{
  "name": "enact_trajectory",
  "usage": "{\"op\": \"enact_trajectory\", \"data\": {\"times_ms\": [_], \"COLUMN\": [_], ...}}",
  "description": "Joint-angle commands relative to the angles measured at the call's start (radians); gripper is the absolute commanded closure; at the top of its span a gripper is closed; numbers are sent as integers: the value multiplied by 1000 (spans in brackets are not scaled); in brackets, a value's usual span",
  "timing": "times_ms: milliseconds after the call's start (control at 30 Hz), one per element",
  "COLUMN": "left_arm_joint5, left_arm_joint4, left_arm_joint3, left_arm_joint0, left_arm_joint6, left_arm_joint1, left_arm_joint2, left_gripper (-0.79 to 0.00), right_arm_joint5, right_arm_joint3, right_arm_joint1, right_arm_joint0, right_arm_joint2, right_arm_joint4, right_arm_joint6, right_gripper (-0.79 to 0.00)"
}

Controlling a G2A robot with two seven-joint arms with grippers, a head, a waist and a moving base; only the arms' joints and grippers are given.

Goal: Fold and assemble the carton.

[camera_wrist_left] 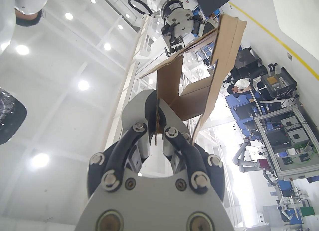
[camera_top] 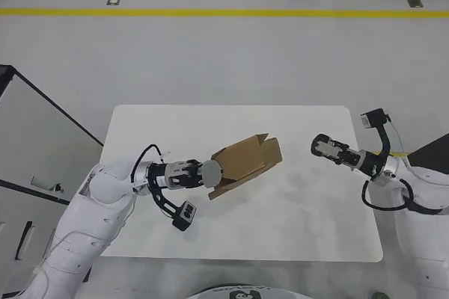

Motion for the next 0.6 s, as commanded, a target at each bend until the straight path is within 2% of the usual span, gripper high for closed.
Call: {"op": "enact_trajectory", "data": {"times_ms": [0,133,300,400,567], "left_arm_joint5": [-17,-17,-11,-14,-14], "left_arm_joint4": [7,-16,-45,-64,-66], "left_arm_joint3": [-8,-9,3,9,11], "left_arm_joint0": [4,2,-8,-14,-18], "left_arm_joint6": [-12,-9,0,9,14], "left_arm_joint1": [0,0,0,0,1], "left_arm_joint2": [5,19,33,43,43], "left_gripper": [0,0,0,0,0], "right_arm_joint5": [23,105,195,261,268], "right_arm_joint3": [-5,14,58,94,100], "right_arm_joint1": [0,6,13,15,17], "right_arm_joint0": [-4,28,85,118,133], "right_arm_joint2": [-14,-31,-58,-86,-86], "right_arm_joint4": [29,197,297,354,346], "right_arm_joint6": [11,130,221,257,252], "right_gripper": [-785,-785,-785,-785,-785]}}
